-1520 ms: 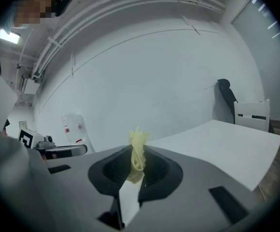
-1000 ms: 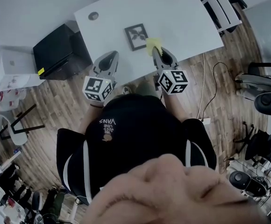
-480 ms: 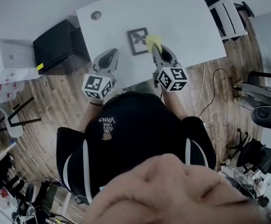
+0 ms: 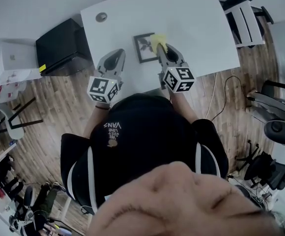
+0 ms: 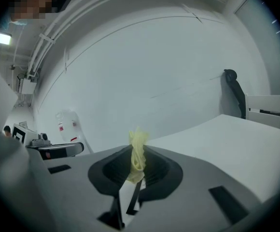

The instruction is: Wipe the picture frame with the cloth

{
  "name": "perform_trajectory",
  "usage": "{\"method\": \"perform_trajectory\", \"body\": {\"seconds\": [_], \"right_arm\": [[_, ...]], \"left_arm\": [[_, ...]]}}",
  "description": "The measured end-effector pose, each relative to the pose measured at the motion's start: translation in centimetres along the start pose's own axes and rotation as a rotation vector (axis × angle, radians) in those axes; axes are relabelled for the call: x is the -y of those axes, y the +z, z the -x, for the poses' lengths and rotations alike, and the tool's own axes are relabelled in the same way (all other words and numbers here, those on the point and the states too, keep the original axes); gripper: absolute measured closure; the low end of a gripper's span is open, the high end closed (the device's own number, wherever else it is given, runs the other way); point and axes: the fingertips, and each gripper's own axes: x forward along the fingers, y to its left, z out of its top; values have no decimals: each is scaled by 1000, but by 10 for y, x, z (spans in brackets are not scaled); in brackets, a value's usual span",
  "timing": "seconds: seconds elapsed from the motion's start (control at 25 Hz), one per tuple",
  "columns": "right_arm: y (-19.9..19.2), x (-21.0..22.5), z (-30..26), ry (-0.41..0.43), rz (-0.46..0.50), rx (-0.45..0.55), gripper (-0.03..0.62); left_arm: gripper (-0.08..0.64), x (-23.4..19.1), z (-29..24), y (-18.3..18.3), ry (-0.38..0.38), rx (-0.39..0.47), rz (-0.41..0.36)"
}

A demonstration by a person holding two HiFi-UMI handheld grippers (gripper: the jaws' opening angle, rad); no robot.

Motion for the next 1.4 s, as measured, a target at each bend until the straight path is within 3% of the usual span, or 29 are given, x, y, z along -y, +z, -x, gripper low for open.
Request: {"method": "perform_trajectory", "body": {"seconds": [0.8,1.4], "right_arm": [[-17,3,-62,73,25,-85,541],[-71,-1,-101,99,55,-219,541]], "left_arm": [[540,-18,-24,-9,43,-25,33],[538,-26,-23,-17,66,-57,32]]}}
